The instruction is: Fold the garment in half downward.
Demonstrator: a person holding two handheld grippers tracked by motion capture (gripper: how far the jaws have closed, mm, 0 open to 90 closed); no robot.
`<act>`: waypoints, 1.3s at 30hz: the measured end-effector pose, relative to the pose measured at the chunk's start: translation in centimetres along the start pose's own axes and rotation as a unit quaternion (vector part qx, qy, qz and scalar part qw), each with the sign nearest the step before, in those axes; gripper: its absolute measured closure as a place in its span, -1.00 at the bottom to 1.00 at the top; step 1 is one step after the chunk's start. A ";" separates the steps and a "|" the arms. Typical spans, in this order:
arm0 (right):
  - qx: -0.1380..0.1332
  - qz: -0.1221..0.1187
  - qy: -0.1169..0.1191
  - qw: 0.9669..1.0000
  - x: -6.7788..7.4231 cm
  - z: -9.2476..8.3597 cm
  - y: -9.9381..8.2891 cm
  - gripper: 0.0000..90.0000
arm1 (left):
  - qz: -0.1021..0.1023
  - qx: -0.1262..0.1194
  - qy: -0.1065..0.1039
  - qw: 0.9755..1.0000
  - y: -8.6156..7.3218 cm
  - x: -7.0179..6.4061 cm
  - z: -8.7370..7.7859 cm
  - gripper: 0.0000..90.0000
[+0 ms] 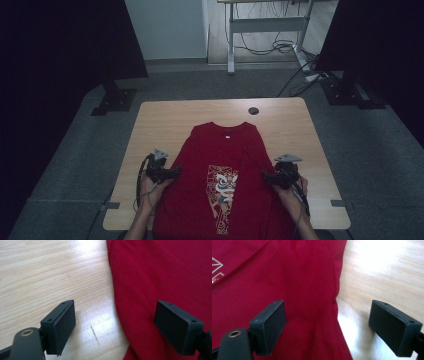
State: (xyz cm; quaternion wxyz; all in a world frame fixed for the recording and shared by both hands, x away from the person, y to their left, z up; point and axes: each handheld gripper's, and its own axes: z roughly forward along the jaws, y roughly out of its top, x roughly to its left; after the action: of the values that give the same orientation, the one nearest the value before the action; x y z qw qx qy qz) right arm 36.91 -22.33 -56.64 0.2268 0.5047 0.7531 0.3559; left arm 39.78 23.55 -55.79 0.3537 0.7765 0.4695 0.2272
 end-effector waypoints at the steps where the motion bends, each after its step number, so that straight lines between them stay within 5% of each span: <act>1: 0.001 -0.001 0.002 1.000 0.6 -1.0 -0.9 -0.68 | 0.008 -0.003 -0.009 1.000 -1.3 -0.6 -1.4 -0.60; 7: 0.002 -0.009 0.011 1.000 1.3 -2.1 -2.0 -0.68 | 0.015 -0.001 -0.019 1.000 -2.4 -0.9 -2.5 -0.61; 11: 0.015 -0.016 0.023 0.999 1.5 -2.6 -2.1 -0.68 | 0.016 0.011 -0.027 0.999 -2.1 -0.9 -2.7 -0.60; 12: 0.015 -0.016 0.023 0.999 1.5 -2.6 -2.1 -0.68 | 0.017 -0.005 -0.026 1.000 -0.8 -0.7 -2.8 -0.60; 16: -0.003 -0.012 0.027 1.000 1.1 -1.9 0.3 -0.69 | 0.008 -0.013 -0.031 0.999 0.7 -0.6 -2.1 -0.63; 17: -0.003 -0.012 0.027 1.000 1.1 -1.9 0.3 -0.71 | 0.005 -0.004 -0.028 1.000 2.0 -0.6 -0.5 -0.63; 19: -0.001 -0.006 0.017 1.000 0.7 -0.3 1.7 -0.71 | 0.005 -0.004 -0.028 1.000 2.0 -0.6 -0.5 -0.64; 20: -0.001 -0.006 0.017 1.000 0.7 -0.3 1.7 -0.75 | 0.016 0.016 -0.009 1.000 2.2 -0.7 1.2 -0.64; 25: 0.012 -0.009 0.011 1.000 0.3 1.6 1.7 -0.74 | 0.012 0.005 -0.017 1.000 1.6 -0.5 1.7 -0.65; 33: -0.001 -0.014 0.016 1.000 0.9 0.0 0.0 -0.63 | 0.019 -0.004 -0.023 1.000 -0.9 -1.5 -0.9 -0.59; 35: 0.001 -0.021 0.025 0.999 1.9 -1.9 -1.7 -0.63 | 0.023 0.005 -0.031 0.999 -1.6 -1.9 -1.9 -0.59; 39: 0.012 -0.022 0.037 0.999 1.9 -2.0 -1.2 -0.64 | 0.023 -0.003 -0.034 0.999 -0.2 -1.7 -2.0 -0.60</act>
State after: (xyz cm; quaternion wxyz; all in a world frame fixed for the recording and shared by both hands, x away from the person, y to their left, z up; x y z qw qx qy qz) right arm 34.07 -21.48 -56.19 0.2005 0.4766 0.7763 0.3606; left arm 37.51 22.81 -54.73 0.3663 0.7933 0.4387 0.2100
